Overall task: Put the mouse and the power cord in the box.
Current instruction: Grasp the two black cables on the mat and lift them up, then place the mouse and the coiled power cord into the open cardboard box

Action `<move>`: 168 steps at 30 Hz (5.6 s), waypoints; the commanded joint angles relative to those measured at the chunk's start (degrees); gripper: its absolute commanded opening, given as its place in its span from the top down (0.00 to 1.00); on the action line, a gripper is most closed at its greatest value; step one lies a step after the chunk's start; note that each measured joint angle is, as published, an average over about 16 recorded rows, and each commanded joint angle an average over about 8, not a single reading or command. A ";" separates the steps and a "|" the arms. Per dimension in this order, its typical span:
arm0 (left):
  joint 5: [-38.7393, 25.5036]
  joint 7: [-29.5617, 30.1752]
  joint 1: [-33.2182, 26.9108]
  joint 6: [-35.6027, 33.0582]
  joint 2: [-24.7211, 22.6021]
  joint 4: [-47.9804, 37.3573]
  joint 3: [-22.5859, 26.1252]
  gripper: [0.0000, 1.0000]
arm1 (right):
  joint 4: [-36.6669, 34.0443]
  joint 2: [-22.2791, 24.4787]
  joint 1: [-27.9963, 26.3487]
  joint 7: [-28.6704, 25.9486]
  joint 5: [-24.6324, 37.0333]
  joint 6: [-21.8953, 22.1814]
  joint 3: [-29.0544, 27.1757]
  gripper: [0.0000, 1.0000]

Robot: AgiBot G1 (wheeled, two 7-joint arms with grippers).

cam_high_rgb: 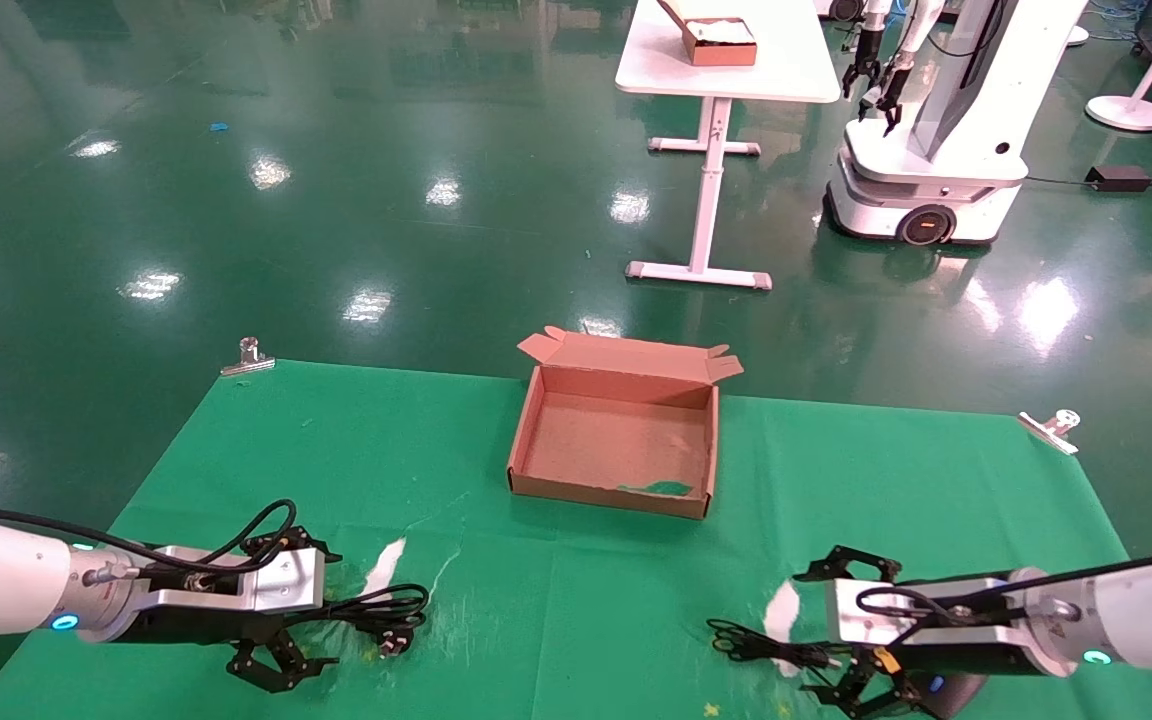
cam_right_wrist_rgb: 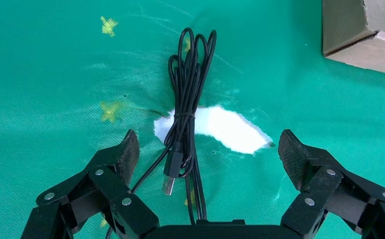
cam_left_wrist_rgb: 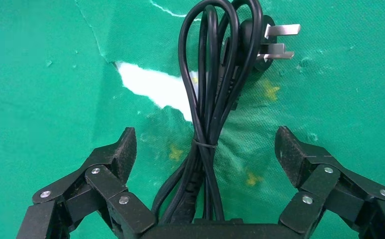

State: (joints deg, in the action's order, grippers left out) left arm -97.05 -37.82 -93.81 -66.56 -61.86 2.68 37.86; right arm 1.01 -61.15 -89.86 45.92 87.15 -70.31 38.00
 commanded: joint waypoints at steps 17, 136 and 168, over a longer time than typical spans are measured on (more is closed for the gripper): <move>0.10 -1.79 -0.36 -0.29 0.14 -1.08 -0.08 1.00 | -0.79 -0.56 -0.20 0.55 0.46 1.23 0.30 1.00; 9.83 17.35 -4.67 10.64 -17.33 10.75 -2.28 1.00 | 9.81 -3.34 -9.97 -1.09 -16.63 19.91 -6.70 0.00; 8.37 44.74 -6.51 30.81 -17.23 36.79 36.55 0.00 | 50.89 28.55 -8.94 -13.74 -21.28 -6.25 -9.69 0.00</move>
State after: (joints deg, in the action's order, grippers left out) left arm -88.64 6.53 -100.19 -36.14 -79.04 39.34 73.66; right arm 50.46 -33.14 -98.98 32.76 65.86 -76.60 28.33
